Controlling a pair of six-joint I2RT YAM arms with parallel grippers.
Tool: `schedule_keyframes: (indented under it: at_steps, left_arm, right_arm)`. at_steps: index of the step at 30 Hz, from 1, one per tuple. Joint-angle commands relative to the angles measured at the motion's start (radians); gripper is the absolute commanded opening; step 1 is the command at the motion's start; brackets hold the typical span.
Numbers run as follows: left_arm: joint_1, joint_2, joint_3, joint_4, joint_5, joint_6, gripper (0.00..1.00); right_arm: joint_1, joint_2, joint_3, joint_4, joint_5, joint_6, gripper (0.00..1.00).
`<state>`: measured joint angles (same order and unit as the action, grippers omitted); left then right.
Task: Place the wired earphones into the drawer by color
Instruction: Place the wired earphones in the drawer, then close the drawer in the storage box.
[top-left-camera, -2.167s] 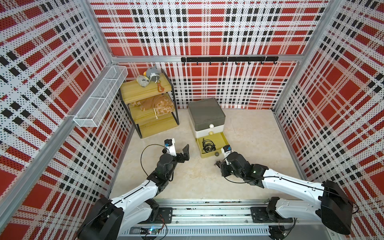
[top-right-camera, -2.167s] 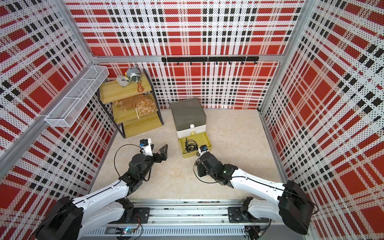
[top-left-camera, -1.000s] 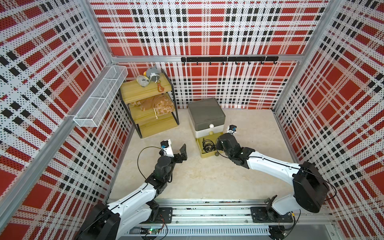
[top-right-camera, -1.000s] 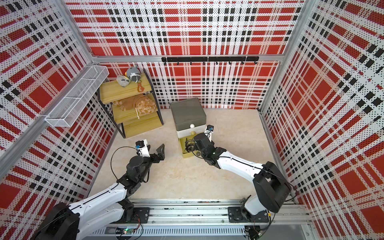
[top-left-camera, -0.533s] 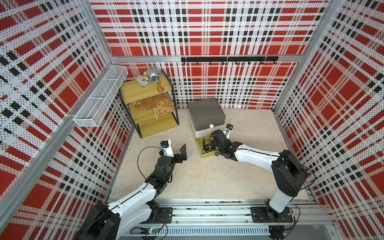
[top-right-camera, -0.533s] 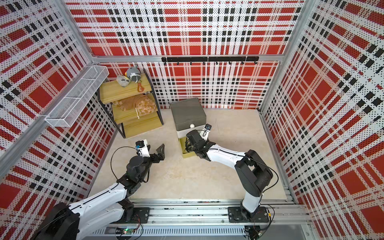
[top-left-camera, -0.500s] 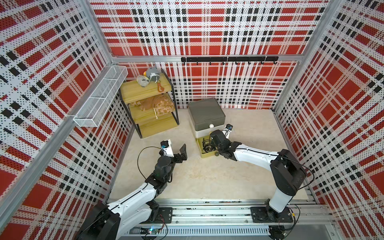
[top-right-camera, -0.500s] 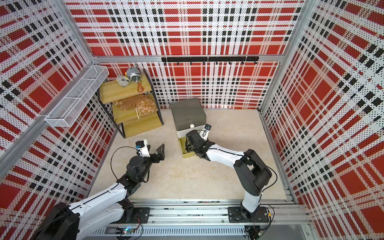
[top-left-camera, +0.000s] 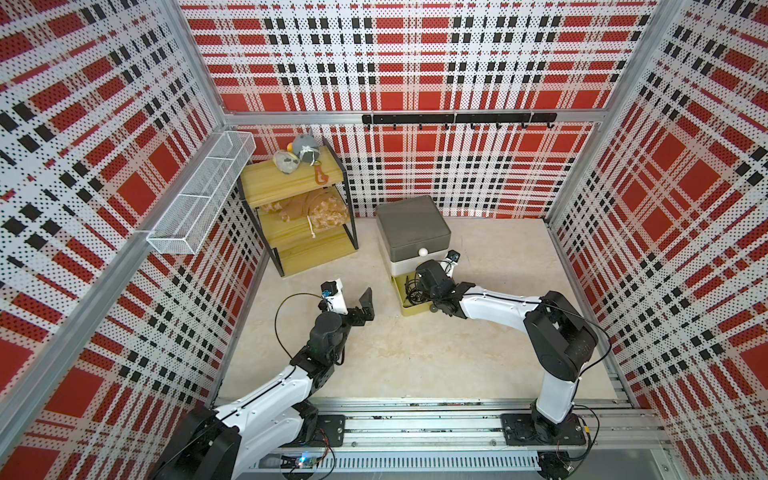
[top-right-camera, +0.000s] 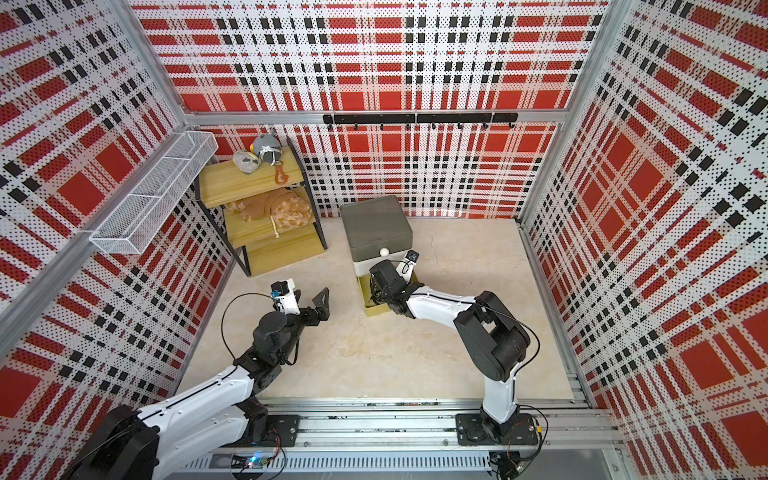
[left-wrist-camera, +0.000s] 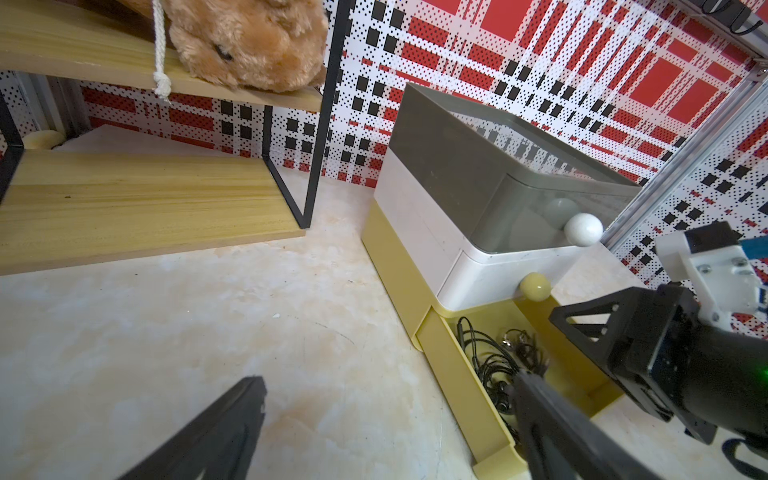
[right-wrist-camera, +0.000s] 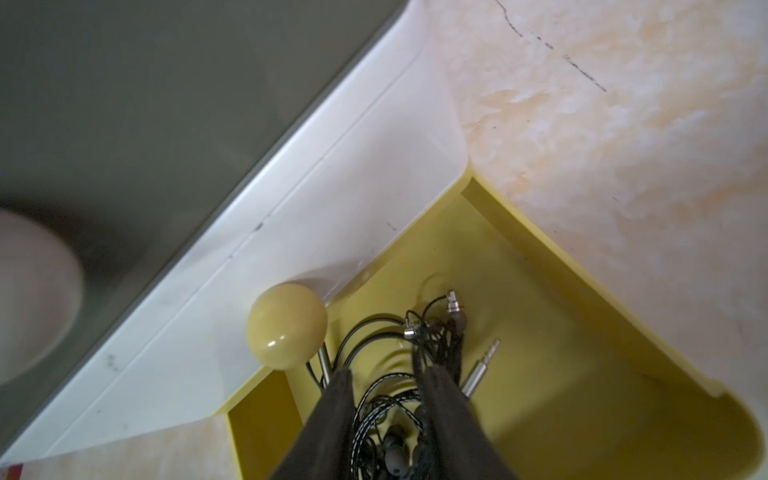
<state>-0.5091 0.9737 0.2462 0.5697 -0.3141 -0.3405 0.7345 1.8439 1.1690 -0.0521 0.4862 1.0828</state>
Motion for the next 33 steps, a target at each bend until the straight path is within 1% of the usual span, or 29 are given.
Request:
schedule_keyframes:
  at_steps: [1,4,7,10,14,17,18,19,25,33]
  left_arm:
    - [0.009,0.001,-0.007,0.022,0.005,-0.008,0.99]
    - [0.009,-0.003,-0.008,0.023,0.003,-0.006,0.99]
    - [0.009,-0.003,-0.010,0.024,0.000,-0.003,0.99]
    - [0.009,-0.002,-0.010,0.025,0.000,-0.004,0.99]
    - [0.008,0.006,-0.008,0.027,-0.002,-0.001,0.99]
    - [0.008,0.007,-0.008,0.027,-0.002,0.000,0.99]
    - [0.009,0.007,-0.008,0.027,-0.002,-0.001,0.99]
    - [0.009,0.006,-0.009,0.027,-0.004,0.000,0.99]
    - [0.008,0.006,-0.010,0.027,-0.004,0.000,0.99]
    - [0.009,0.005,-0.010,0.026,-0.004,0.000,0.99]
  right_arm:
    - [-0.012,-0.013,-0.024,0.052,-0.063,-0.039,0.49]
    - [-0.012,-0.038,-0.050,0.051,-0.077,-0.051,0.60]
    - [-0.012,-0.071,-0.082,0.035,-0.076,-0.066,0.69]
    - [-0.012,-0.113,-0.121,0.024,-0.068,-0.078,0.74]
    - [-0.012,-0.174,-0.176,0.012,-0.059,-0.095,0.79]
    - [-0.012,-0.221,-0.213,-0.008,-0.053,-0.106,0.81]
    - [-0.011,-0.238,-0.226,-0.018,-0.049,-0.107,0.84]
    - [-0.012,-0.254,-0.240,-0.028,-0.045,-0.109,0.85]
    - [-0.012,-0.341,-0.321,-0.075,-0.032,-0.111,0.86]
    - [-0.012,-0.410,-0.421,-0.109,-0.023,-0.063,0.86]
